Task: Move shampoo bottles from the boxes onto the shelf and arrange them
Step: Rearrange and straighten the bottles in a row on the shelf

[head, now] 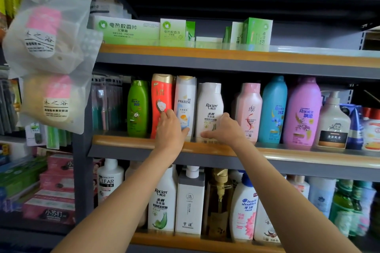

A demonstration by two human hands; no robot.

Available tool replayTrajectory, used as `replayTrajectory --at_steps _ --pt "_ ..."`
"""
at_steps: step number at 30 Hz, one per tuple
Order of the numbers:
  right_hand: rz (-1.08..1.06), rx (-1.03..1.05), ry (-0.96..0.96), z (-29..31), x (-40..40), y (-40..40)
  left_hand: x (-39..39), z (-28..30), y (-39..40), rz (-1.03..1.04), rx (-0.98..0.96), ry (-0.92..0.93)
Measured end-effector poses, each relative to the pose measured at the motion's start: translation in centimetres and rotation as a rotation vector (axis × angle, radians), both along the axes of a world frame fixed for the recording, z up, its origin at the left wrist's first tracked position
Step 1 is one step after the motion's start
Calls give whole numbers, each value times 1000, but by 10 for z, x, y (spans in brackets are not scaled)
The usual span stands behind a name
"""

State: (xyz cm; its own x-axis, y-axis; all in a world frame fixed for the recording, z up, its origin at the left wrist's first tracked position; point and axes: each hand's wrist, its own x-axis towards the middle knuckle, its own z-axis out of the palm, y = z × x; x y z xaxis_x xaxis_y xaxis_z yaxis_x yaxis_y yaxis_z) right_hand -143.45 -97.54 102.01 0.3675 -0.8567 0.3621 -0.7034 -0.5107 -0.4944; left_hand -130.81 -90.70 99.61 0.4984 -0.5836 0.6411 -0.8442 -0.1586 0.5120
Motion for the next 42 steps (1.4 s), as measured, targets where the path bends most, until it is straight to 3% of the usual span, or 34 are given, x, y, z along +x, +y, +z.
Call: replayTrajectory --at_steps 2,5,8,11,16,19,24,34,42 --pt "34 11 -23 2 -4 0 -4 0 3 7 -49 -29" --pt "42 -18 -286 9 -20 0 -20 3 6 -85 -199 -135" --pt "-100 -384 -477 21 -43 -8 -47 9 1 -229 -257 -274" --pt "-176 -589 -371 35 -58 -22 -70 11 -11 -279 -239 -350" --pt "-138 -497 -127 39 -51 -44 -86 6 -26 -333 -119 -407" --pt "-259 -477 -31 34 -40 -46 -90 4 -28 -362 -124 -416" --pt "-365 -465 -89 25 -30 -38 -88 3 -29 -358 -165 -380" --pt "-205 -473 -262 25 -24 -30 -95 5 -33 -331 -229 -248" --pt "-161 -412 -253 37 -43 -37 -89 2 -32 -254 -211 -342"
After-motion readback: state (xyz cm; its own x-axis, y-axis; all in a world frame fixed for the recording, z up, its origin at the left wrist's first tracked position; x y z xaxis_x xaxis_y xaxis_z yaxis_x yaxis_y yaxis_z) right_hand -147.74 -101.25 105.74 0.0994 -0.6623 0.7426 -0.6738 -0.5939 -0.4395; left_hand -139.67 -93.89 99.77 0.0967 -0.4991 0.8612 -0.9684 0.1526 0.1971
